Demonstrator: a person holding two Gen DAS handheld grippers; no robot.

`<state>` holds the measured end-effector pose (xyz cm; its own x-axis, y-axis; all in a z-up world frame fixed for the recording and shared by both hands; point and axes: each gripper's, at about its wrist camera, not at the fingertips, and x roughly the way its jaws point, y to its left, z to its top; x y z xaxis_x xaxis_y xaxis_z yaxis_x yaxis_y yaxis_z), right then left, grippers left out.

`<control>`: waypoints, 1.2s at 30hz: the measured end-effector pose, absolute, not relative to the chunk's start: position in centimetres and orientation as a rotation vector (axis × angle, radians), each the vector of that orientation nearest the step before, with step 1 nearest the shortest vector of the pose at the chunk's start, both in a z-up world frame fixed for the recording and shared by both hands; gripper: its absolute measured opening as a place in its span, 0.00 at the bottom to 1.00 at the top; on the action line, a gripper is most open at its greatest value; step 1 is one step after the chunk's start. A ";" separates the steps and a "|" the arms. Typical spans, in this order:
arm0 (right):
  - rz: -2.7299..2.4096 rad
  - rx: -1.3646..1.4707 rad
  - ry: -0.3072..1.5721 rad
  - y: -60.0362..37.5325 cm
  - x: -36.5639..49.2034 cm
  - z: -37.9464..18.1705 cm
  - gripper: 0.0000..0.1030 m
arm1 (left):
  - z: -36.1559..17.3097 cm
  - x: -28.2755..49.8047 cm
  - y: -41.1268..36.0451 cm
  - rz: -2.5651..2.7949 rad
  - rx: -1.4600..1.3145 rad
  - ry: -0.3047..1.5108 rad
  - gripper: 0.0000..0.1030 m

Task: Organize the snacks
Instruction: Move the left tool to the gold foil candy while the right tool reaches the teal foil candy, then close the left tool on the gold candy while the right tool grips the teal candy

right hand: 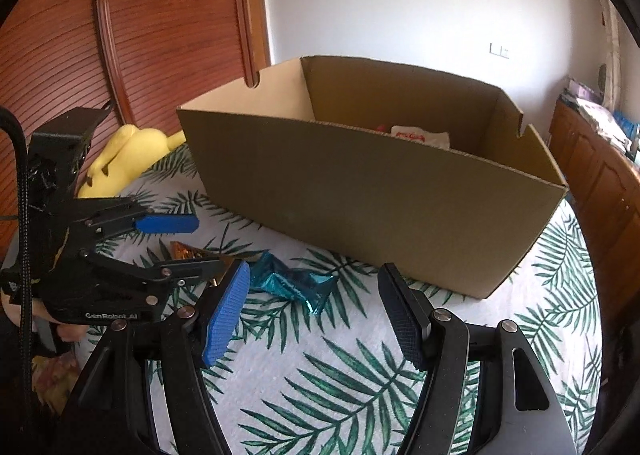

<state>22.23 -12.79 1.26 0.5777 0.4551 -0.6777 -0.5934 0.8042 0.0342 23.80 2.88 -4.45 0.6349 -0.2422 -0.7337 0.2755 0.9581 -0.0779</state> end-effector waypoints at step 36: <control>0.670 -0.265 0.832 -10.6 25.6 -1.6 0.66 | -5.5 24.4 7.3 -0.264 -0.087 0.853 0.26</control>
<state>25.59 -10.55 -1.62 0.4853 0.4429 -0.7539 -0.6421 0.7658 0.0365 24.42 7.30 -5.54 0.6271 -0.2645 -0.7326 0.1950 0.9639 -0.1811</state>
